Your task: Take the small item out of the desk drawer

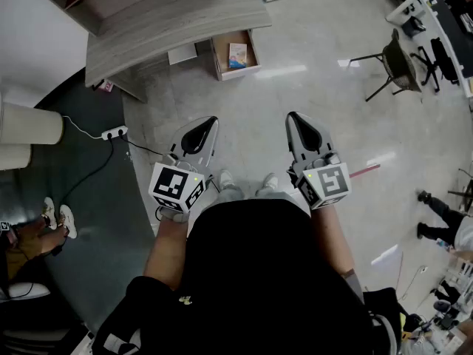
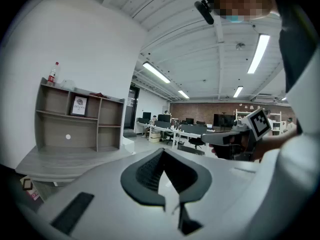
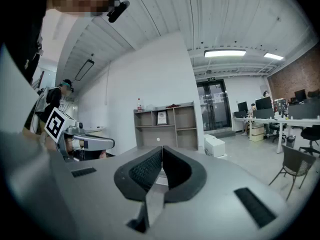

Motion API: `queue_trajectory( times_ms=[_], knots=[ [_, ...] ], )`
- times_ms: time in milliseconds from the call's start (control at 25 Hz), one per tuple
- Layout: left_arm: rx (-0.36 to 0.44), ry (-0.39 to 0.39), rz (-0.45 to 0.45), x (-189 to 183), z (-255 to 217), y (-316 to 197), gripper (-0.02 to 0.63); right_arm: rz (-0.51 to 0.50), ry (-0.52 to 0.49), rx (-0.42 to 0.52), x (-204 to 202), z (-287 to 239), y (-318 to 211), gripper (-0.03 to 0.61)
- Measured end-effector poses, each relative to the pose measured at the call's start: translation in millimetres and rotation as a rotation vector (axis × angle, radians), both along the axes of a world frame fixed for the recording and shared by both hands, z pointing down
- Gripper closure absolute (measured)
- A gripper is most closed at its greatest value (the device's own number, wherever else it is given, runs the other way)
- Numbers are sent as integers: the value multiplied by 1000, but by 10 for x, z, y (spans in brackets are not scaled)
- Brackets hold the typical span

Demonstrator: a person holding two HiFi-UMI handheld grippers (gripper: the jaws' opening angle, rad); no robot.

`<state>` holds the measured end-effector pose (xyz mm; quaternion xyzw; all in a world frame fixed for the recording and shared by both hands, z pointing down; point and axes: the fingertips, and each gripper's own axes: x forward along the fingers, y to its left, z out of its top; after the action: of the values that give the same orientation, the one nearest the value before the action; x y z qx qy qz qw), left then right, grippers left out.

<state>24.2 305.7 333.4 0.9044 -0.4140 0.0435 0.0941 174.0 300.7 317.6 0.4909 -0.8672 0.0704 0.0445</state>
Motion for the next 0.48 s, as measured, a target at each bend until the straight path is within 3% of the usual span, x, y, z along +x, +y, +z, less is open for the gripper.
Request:
queue_trajectory(
  times_ms=[480],
  knots=[
    [-7,15,-7,-676,98,-293,606,18,-16,-3,-586,86,-355,580]
  ],
)
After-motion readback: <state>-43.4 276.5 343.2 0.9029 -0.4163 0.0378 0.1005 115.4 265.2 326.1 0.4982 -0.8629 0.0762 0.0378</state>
